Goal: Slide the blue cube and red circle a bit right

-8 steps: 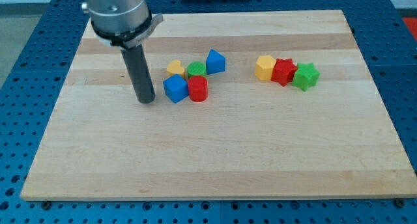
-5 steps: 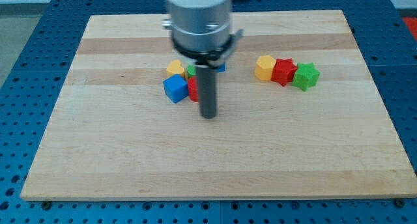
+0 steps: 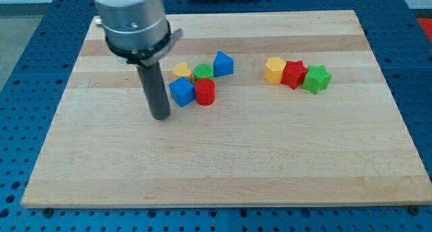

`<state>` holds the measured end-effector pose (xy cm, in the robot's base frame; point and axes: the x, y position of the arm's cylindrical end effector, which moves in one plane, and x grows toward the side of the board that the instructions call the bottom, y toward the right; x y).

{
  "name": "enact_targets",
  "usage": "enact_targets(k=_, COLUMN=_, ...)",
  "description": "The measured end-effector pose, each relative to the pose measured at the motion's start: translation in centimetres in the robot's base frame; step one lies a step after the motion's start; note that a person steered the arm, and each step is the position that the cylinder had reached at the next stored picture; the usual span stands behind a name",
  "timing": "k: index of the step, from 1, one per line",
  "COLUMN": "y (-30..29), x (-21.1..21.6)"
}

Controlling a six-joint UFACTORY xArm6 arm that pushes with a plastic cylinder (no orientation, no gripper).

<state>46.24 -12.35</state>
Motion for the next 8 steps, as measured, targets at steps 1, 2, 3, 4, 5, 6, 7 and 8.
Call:
enact_targets(k=1, y=-1.8, x=-2.0)
enact_targets(k=2, y=-1.9, x=-2.9)
enact_targets(k=3, y=-1.5, x=-3.2)
enact_targets(k=4, y=-0.4, x=-3.6)
enact_targets(k=5, y=0.3, x=-3.6)
enact_targets(k=6, y=1.0, x=-3.7)
enact_targets(k=7, y=1.2, x=-3.7)
enact_targets(k=8, y=1.4, x=-3.7)
